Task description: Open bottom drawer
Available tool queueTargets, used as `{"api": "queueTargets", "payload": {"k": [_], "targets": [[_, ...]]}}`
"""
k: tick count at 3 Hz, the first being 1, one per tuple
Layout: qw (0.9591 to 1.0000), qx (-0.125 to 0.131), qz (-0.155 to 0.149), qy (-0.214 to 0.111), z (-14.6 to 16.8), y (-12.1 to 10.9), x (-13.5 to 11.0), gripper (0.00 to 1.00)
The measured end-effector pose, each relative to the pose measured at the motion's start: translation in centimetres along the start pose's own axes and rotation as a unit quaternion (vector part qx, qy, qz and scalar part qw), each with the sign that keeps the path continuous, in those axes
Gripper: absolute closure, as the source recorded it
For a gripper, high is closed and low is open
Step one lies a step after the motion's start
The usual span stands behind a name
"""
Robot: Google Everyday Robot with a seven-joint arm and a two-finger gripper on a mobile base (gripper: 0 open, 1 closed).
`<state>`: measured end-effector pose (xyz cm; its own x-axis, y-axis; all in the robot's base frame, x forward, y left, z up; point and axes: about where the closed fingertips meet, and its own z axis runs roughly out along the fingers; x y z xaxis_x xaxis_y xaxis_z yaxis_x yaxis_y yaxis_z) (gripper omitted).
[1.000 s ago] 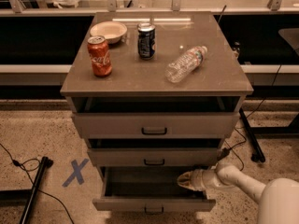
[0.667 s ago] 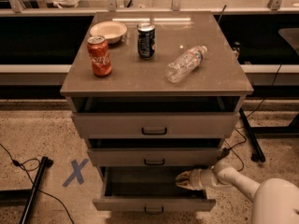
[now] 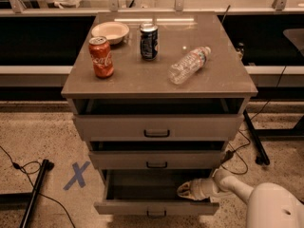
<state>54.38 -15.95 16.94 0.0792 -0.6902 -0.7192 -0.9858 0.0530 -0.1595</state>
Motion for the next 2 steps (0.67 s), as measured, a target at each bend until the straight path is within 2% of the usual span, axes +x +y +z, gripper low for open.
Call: {"api": "queueTargets", "payload": {"k": [1,2], "targets": [[0.9997,-0.024,-0.01,0.003,0.6,1.6,0.5,0.83],[0.9984,-0.046,-0.031,-0.003,0.4,3.7,0.5,1.0]]}}
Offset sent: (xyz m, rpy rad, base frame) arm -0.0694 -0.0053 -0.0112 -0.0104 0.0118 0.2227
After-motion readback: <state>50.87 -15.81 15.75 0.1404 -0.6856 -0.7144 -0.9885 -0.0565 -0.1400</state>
